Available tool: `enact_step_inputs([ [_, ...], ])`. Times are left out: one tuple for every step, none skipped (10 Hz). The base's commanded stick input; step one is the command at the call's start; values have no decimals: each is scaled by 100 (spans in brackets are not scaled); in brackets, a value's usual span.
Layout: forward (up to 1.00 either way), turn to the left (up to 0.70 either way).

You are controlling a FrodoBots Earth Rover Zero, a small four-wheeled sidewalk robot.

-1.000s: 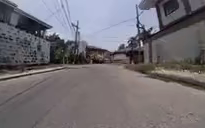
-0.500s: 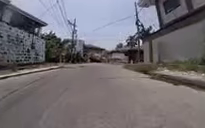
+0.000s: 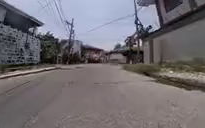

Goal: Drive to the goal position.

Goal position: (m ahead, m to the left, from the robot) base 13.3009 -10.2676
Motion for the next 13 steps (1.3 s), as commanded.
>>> enact_step_inputs([
  [100, 0],
  [100, 0],
  [100, 0],
  [100, 0],
  [100, 0],
  [100, 0],
  [100, 0],
  [100, 0],
  [100, 0],
  [100, 0],
  [100, 0],
  [100, 0],
  [100, 0],
])
